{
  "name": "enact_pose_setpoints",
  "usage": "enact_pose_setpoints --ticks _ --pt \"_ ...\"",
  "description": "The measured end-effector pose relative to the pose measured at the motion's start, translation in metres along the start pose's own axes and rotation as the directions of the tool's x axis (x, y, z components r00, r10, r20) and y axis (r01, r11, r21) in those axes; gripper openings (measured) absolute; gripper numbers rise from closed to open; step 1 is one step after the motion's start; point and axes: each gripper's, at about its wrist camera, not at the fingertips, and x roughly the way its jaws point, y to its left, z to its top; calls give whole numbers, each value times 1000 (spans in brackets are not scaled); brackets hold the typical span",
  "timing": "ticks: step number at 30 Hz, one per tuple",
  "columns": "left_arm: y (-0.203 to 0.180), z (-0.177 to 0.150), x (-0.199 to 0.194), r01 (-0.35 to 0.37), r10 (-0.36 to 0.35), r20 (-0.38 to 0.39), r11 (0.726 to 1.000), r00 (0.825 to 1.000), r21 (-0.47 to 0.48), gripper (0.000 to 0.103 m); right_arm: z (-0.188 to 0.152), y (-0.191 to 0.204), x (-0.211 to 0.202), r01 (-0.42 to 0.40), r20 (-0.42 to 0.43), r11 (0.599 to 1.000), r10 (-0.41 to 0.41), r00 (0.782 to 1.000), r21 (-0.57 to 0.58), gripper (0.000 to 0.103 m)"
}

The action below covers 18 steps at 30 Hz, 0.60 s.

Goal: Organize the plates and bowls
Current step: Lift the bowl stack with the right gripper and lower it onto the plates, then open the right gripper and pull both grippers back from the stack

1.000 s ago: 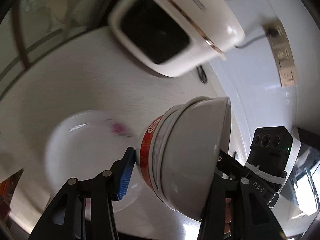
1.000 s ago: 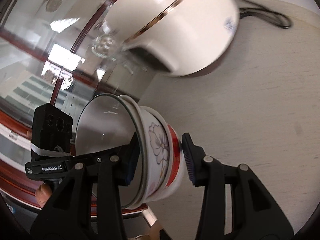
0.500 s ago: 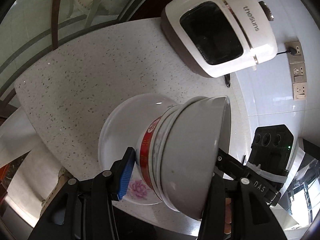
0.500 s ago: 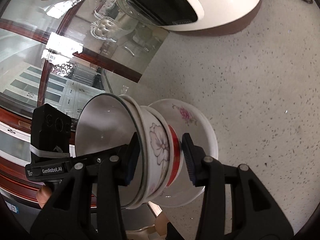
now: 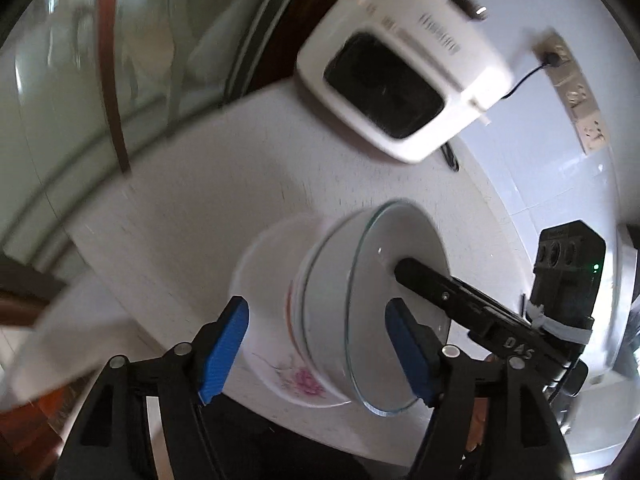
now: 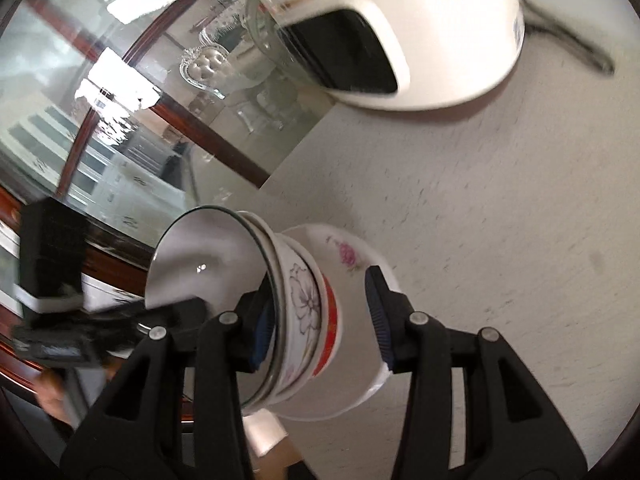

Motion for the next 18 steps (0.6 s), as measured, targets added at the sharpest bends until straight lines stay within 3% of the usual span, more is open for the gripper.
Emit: enact_pose_setpoints --ticks 2,3,4,6,9,14,17,18 --pt "1 -1 -17 -7 5 85 999 996 31 71 -3 10 -7 66 38 995 -63 997 -69 48" --pt "2 -2 -20 -22 17 112 999 994 45 63 -4 14 -8 94 55 991 -89 994 -94 48" --pt "3 -3 -21 -38 31 123 998 992 52 43 -5 18 -11 123 72 986 -115 991 -114 49" --pt "9 -3 -16 28 -32 107 999 994 37 26 -7 22 -14 152 99 979 -139 985 -134 51" --pt "2 -4 -13 27 -33 117 998 993 54 18 -8 30 -19 218 144 959 -193 971 -179 52" --pt "3 -3 -6 42 -44 98 999 994 28 20 -10 38 -19 258 175 944 -225 959 -203 52" --pt "8 -4 -10 32 -34 111 999 993 13 32 -11 40 -22 270 192 940 -232 954 -207 53" --pt "9 -5 -12 30 -31 121 999 992 15 42 -12 42 -23 276 200 939 -235 951 -207 53"
